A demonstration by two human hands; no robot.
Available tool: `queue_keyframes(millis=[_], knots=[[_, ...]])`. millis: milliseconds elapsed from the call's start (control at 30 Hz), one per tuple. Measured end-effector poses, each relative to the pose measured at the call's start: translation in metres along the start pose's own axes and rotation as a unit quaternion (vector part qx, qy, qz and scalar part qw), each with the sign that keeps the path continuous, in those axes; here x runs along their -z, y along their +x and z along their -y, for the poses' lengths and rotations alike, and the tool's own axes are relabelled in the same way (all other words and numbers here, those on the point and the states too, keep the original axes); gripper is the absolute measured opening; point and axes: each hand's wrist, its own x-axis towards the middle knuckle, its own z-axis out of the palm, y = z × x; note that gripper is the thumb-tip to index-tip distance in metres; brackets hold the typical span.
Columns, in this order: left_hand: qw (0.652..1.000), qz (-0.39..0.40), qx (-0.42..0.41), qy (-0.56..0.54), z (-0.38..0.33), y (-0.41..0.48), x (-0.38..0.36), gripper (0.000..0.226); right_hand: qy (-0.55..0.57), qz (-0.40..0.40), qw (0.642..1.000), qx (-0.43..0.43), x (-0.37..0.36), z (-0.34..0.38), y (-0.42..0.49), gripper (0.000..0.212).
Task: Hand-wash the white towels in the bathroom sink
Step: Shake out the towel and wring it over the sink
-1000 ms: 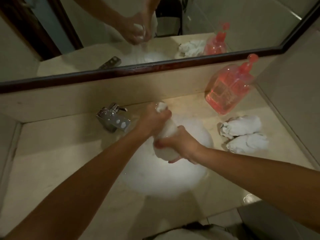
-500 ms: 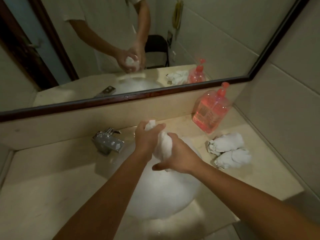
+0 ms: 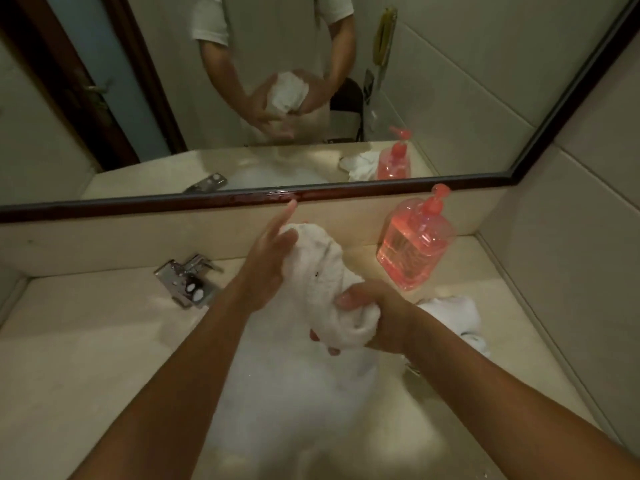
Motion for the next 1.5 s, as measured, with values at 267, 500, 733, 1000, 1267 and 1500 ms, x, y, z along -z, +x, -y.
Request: queue_keyframes(millis=[267, 500, 733, 1000, 1267, 1500], knots=[[0.989, 0.08, -0.007, -0.126, 0.021, 0.013, -0.027, 0.041, 0.146, 0.138, 0.978, -0.051, 0.024, -0.019, -0.006, 0.07], [0.991, 0.003, 0.042, -0.124, 0.021, 0.006, -0.023, 0.053, 0.089, 0.138, 0.982, -0.093, 0.031, 0.008, -0.024, 0.1], [0.995, -0.081, 0.051, 0.014, 0.003, 0.001, -0.016, 0.044, -0.096, -0.06, 0.988, -0.106, -0.018, 0.019, -0.009, 0.059], [0.982, -0.134, 0.02, 0.131, 0.014, -0.006, 0.023, 0.037, -0.104, -0.121, 0.984, -0.081, -0.029, -0.01, 0.033, 0.047], [0.979, -0.117, 0.042, 0.159, 0.009, -0.016, 0.024, 0.06, -0.11, -0.092, 0.986, -0.078, -0.026, -0.023, 0.039, 0.067], [0.989, 0.122, 0.032, -0.075, 0.016, -0.019, 0.043, 0.109, 0.069, 0.138, 0.987, -0.049, -0.022, -0.031, 0.035, 0.06]])
